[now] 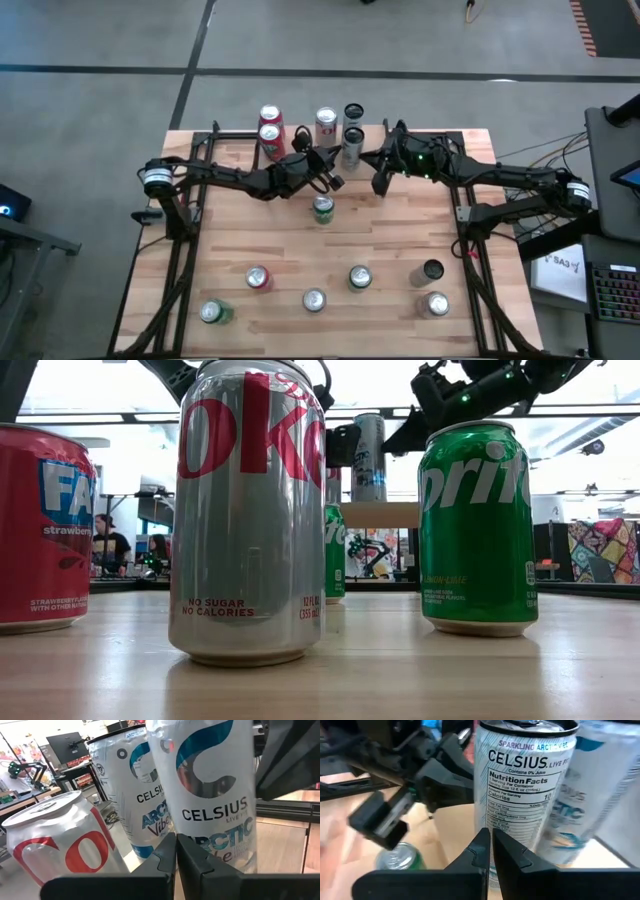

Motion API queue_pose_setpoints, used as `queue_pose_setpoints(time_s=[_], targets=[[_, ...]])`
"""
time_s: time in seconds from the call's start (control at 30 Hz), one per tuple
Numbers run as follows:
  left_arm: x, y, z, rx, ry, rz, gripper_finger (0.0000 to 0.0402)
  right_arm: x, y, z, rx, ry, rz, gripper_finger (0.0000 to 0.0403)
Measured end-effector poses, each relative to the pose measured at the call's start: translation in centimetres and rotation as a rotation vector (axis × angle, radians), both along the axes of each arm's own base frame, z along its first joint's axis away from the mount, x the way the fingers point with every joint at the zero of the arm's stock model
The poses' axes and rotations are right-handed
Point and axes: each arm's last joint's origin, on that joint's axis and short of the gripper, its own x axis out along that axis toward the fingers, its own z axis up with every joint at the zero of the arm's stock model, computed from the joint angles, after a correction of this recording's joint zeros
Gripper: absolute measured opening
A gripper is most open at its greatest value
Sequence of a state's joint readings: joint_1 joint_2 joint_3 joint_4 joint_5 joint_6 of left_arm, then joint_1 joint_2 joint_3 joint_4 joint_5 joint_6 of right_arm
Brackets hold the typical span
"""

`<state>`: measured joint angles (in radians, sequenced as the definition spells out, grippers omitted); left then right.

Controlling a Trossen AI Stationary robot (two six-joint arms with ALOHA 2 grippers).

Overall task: Place canned beverage on shelf
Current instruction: Put the left white-blue soda can on the shelf aligned with the other white-blue soda can

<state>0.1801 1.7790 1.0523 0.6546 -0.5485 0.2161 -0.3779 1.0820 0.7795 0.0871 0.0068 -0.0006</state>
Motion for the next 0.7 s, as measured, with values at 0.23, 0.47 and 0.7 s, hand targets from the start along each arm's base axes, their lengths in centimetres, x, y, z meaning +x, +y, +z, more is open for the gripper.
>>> queue_pose_setpoints(time_s=[0.23,0.47,0.7], targets=[[0.1,-0.4,0.0,0.0,0.002,-0.027,0.0,-0.1,-0.2,0.0,-0.027,0.013,-0.058,0.0012],[0.0,-0.8,0.2,0.023,0.048,-0.058,0.0,-0.9,0.0,0.7,-0.008,-0.01,-0.087,0.0012],[-0.7,-1.0,0.8,0.025,0.117,-0.051,0.0,-2.4,0.7,1.9,0.018,-0.047,-0.082,0.0012]])
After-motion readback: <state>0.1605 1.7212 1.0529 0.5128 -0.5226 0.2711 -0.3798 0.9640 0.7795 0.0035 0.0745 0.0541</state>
